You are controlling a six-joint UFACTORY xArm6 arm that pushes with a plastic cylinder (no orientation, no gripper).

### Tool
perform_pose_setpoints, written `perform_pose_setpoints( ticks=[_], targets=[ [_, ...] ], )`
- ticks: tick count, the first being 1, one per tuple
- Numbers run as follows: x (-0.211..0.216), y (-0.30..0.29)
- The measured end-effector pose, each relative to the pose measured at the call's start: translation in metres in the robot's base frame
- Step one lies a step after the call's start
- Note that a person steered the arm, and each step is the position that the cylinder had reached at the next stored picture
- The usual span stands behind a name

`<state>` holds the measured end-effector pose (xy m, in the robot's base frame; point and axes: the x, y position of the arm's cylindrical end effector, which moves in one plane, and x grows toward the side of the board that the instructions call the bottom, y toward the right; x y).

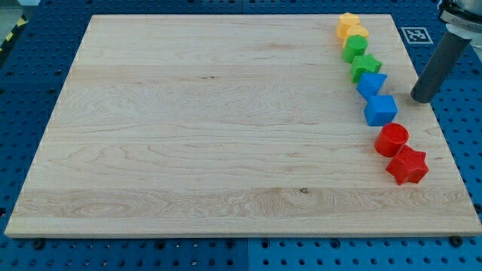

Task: Slide the red star a bit left

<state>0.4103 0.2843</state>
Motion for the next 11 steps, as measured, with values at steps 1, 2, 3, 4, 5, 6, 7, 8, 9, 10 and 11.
perform_pose_setpoints(
  ticks=[1,2,3,4,5,6,7,8,9,10,11],
  targets=[
    [0.000,0.000],
    [0.008,0.023],
    [0.045,0.029],
    [0.083,0.015],
    [0.083,0.015],
    [0.100,-0.007],
    [0.125,-0.016],
    [0.139,-0.043],
    [0.138,-0.095],
    [0.133,-0.135],
    [0.104,-0.138]
  ],
)
